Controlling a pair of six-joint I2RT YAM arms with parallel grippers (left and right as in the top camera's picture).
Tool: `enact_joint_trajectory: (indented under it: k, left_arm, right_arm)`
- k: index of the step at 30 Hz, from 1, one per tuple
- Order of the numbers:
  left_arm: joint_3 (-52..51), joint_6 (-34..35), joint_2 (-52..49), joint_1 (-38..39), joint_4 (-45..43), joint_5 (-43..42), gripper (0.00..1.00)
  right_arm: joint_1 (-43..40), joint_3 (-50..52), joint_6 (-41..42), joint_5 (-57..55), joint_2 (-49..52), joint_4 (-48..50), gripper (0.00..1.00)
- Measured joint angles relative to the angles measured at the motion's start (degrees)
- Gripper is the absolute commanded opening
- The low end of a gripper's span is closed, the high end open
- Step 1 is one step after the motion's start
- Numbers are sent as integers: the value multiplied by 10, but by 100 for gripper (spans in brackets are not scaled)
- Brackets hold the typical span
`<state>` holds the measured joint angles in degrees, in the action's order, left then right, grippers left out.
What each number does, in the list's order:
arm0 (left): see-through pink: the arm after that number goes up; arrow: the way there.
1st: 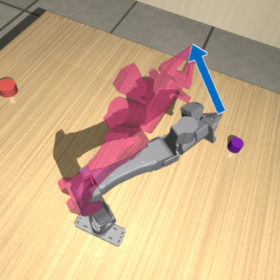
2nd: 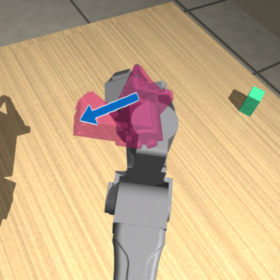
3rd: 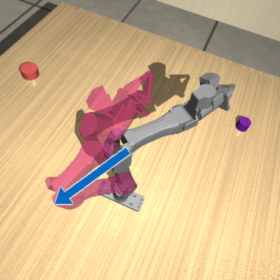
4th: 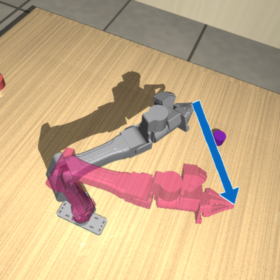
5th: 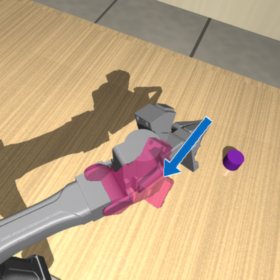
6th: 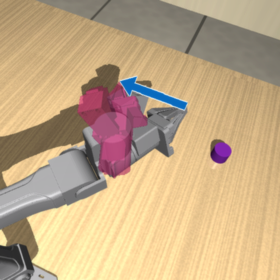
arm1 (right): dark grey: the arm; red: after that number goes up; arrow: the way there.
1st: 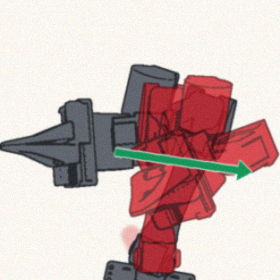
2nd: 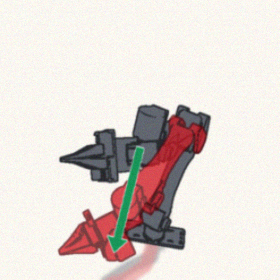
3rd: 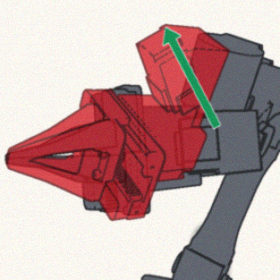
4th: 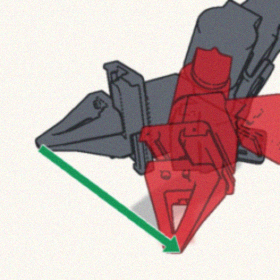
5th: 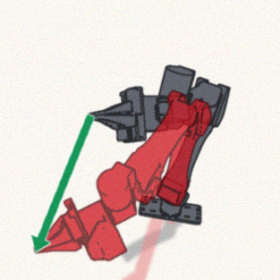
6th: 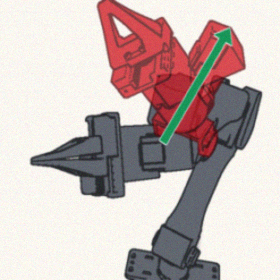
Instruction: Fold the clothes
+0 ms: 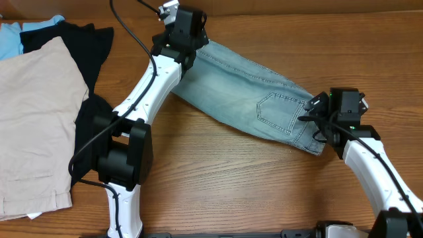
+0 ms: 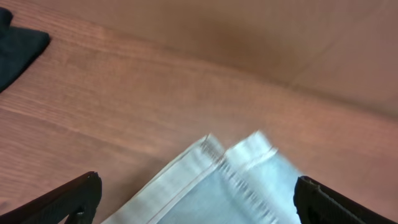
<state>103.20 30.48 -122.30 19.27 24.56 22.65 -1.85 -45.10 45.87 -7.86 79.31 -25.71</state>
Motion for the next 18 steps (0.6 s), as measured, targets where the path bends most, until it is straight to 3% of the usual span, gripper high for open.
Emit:
enact_joint_trajectory:
  k: [9, 18]
  left_arm:
    - [0, -85, 0, 0, 73, -54, 100]
    - [0, -97, 0, -2, 85, -66, 100]
  right_arm:
    - [19, -25, -95, 120, -32, -22, 100]
    - [78, -25, -119, 154, 103, -8, 89]
